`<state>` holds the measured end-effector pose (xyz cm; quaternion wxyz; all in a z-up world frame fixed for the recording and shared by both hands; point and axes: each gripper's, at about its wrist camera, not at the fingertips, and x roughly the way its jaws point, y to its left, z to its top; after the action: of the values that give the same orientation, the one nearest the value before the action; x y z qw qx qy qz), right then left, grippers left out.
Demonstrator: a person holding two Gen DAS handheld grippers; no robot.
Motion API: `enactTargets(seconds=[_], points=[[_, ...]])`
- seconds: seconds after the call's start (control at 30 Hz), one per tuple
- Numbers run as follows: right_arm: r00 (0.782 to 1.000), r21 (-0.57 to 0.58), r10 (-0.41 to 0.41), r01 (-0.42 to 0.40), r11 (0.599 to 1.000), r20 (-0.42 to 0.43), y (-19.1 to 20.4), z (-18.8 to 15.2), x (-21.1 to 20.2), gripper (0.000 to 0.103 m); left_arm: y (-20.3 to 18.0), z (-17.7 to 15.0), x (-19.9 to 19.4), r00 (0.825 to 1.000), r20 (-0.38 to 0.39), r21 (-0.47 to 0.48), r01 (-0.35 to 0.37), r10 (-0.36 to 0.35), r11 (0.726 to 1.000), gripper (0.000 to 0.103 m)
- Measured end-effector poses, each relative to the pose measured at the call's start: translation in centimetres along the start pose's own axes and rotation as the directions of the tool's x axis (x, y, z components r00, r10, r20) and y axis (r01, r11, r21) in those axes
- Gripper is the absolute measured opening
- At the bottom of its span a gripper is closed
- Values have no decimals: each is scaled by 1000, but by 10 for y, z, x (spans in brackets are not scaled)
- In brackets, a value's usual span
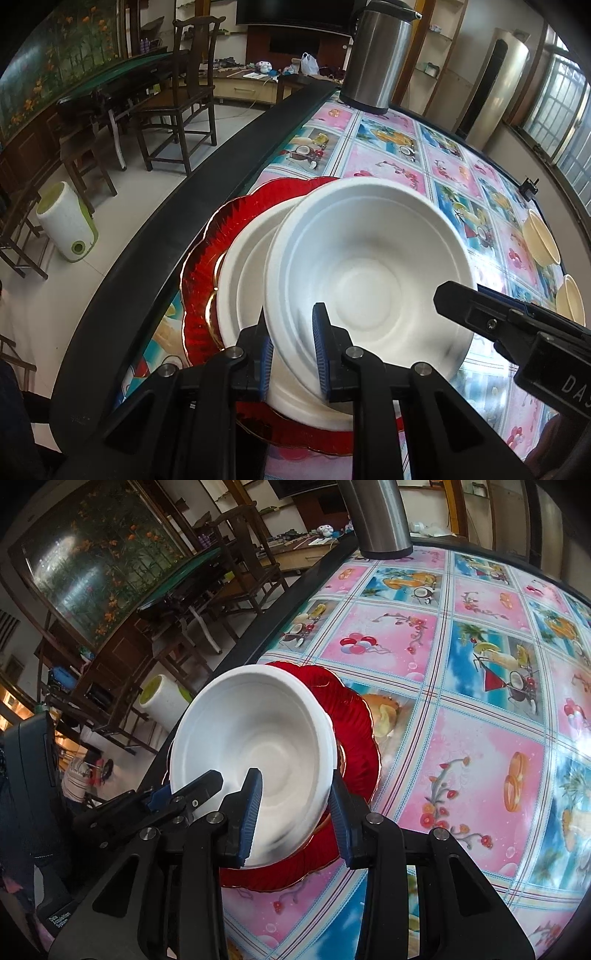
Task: Organize plates and bowls
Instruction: 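Lower the second white bowl into the first and open the left tool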
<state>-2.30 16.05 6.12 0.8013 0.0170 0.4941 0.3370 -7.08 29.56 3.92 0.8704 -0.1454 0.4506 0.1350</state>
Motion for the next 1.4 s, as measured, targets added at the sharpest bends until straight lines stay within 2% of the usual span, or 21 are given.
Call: enactTargets(seconds=[0.5,0.57,0.63,0.73,0.87,0.93,1.3,1.4], points=[[999,7,17,-18,1000,28,-2,-2,-7,36,0,5,-8,996,55,8,-66,65,998,22],[999,4,19,-19,1000,26,-1,-3,-7,36,1,5,-10,995,64,5,-73,73,997,24],[999,4,20,-20,1000,25,-1,-4,-7,36,1,6,-13,995,76,4,-71,71,997,37],[1000,1,24,-24,1000,19,1,-7,-6,36,-4,5,-17,992,97,21,-85,83,996,50],[999,-1,28,-28,1000,23,2,-11,-8,36,-10,4,-24,990,117,29,-80,76,996,53],[999,-1,30,-30,1000,29,1,-13,-13,36,-13,3,-27,989,132,31,-72,68,997,65],[995,63,15,-21,998,101,-28,-27,-48,37,-52,-7,-44,981,192,91,-57,39,994,68],[994,95,8,-18,995,110,-43,-35,-56,42,-63,-11,-44,982,190,99,-37,18,994,68]])
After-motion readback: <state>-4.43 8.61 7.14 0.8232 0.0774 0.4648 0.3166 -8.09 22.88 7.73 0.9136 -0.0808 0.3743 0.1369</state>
